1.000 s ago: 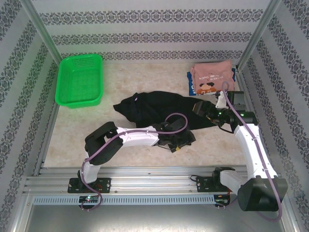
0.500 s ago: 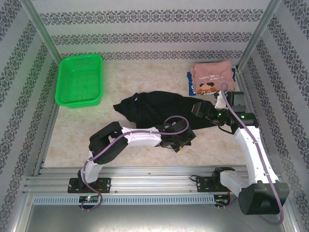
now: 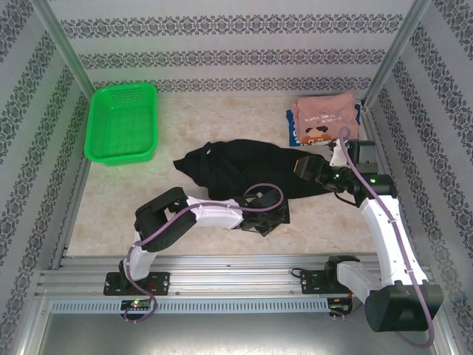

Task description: Fold and stack the t-shirts

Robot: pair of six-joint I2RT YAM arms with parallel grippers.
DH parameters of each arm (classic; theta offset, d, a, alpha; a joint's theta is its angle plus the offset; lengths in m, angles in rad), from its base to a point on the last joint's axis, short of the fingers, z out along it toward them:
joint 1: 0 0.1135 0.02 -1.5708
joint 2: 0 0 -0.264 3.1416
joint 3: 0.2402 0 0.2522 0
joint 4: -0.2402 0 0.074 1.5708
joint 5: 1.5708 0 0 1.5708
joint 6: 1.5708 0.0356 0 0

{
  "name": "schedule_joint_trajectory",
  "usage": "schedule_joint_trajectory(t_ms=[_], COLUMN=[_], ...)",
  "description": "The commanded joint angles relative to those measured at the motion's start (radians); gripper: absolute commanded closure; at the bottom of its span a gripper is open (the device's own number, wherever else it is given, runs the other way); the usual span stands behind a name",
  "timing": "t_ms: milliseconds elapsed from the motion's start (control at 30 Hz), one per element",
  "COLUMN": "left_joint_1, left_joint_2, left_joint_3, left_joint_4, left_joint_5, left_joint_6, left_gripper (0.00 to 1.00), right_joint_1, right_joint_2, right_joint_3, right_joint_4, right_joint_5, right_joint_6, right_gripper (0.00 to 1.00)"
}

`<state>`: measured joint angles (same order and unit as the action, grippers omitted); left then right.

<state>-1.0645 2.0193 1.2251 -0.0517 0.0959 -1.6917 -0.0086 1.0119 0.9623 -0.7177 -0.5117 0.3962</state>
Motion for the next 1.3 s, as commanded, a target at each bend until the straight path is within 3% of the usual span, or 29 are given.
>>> schedule_joint_trajectory(t_ms=[0, 267, 533, 633, 867, 1067, 1267], left_joint_1=[0.042, 0.081, 0.15, 0.226, 0.383, 0.501, 0.637], left_joint_2=[-0.116, -0.502, -1.021, -1.17, -1.188, -1.225, -1.167], left_joint_3=[-0.118, -0.289, -0.534, -0.632, -0.674, -0.66, -0.632], left_joint_4=[-0.128, -0.444, -0.786, -0.777, -0.703, -0.712, -0.631], left_joint_5=[-0.093, -0.213, -0.307, -0.255, -0.171, -0.145, 0.003], left_joint_6=[0.057, 0.276, 0.249, 0.273, 0.389, 0.441, 0.558], left_gripper=[1.0, 1.0, 1.0, 1.0, 1.0, 1.0, 1.0], right_joint_1=[0.009, 0.006, 0.005, 0.0, -0.033, -0.183, -0.316], right_joint_2=[-0.021, -0.04, -0.055, -0.055, -0.01, 0.092, 0.316], right_joint_3=[0.004, -0.069, -0.166, -0.174, -0.15, -0.109, -0.061], right_joint_4=[0.003, 0.021, 0.0, -0.009, -0.072, -0.133, -0.114], right_joint_5=[0.022, 0.033, 0.077, 0.097, 0.194, 0.309, 0.334], right_joint_6=[0.004, 0.007, 0.003, 0.003, -0.051, -0.019, -0.045], right_gripper=[0.04, 0.04, 0.04, 0.04, 0.04, 0.05, 0.13])
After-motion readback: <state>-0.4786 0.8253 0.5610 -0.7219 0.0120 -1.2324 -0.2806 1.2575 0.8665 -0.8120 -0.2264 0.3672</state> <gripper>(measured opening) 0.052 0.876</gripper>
